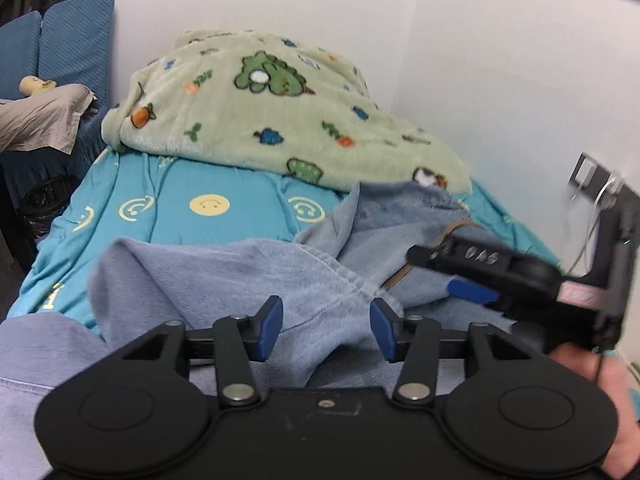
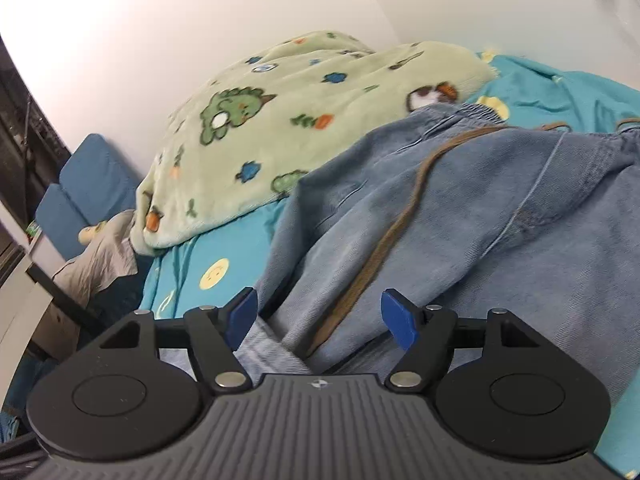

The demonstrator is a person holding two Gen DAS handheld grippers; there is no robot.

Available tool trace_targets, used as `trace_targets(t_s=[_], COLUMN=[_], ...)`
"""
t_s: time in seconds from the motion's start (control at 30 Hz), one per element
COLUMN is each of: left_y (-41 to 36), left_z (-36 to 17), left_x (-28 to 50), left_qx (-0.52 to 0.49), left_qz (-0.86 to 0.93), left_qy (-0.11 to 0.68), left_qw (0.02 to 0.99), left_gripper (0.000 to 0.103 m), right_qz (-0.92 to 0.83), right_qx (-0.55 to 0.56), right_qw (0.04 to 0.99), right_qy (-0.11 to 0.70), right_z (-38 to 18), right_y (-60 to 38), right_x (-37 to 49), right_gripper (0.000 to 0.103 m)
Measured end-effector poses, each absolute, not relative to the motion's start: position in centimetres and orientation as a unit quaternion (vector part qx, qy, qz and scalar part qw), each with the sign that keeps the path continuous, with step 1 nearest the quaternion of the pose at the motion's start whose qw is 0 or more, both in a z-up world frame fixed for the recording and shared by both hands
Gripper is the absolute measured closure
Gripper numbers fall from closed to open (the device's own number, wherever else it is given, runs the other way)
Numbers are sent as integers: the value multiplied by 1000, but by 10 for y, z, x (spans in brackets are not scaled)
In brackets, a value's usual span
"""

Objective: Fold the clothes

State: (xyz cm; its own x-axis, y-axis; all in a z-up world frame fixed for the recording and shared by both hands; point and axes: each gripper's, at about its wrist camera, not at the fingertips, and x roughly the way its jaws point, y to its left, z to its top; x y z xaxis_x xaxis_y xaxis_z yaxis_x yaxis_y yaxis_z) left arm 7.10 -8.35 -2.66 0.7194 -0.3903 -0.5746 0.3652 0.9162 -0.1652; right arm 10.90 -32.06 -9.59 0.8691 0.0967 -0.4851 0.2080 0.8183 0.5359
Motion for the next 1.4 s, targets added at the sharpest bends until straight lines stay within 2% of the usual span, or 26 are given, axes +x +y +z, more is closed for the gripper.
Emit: trace_targets(t_s=[0.2, 0.43, 0.67, 0.77, 0.97, 1.03, 1.1, 1.13, 1.2, 1.23, 1.27, 1.3, 1.4], left_y=[-63, -45, -28, -20, -8, -3, 3, 7, 14, 18, 22, 25, 34], left_z=[-23, -21, -35, -39, -37, -35, -34, -33, -33, -33, -34, -35, -36], left_x=[73, 86, 90, 92, 93, 93, 93, 93, 94, 95, 96, 97, 97], left_qx=[-22, -30, -54, -69, -93, -106, -125, -134, -155, -165, -177, -187, -208], left_qz=[-165, -126, -103, -95, -76, -69, -65, -62, -55, -52, -49, -46, -41], left_qy=[307, 300, 298, 301, 294, 290, 285, 283, 279, 278, 279, 280, 285], left_qw=[937, 945, 947, 946, 948, 949, 948, 948, 946, 945, 943, 940, 935], left_gripper=[54, 53, 51, 51, 51, 51, 51, 50, 50, 50, 50, 50, 50], right_qz=[-3, 23, 79, 109, 138, 143, 146, 146, 141, 139, 138, 134, 121], right_qx=[262, 274, 323, 324, 286, 280, 289, 296, 309, 317, 325, 332, 347], right_qw=[931, 926, 910, 908, 907, 908, 902, 899, 895, 892, 889, 887, 888], right_qy=[254, 260, 249, 241, 277, 278, 285, 288, 290, 291, 292, 293, 277], right_z=[-94, -94, -95, -94, -105, -108, -110, -111, -113, -113, -113, -113, -105], right_y=[-295, -290, -285, -277, -254, -253, -256, -258, -263, -266, -269, -272, -280], right_x=[111, 113, 114, 115, 127, 128, 131, 132, 133, 133, 133, 132, 124], right_gripper=[31, 30, 20, 12, 13, 21, 41, 45, 69, 77, 92, 100, 103])
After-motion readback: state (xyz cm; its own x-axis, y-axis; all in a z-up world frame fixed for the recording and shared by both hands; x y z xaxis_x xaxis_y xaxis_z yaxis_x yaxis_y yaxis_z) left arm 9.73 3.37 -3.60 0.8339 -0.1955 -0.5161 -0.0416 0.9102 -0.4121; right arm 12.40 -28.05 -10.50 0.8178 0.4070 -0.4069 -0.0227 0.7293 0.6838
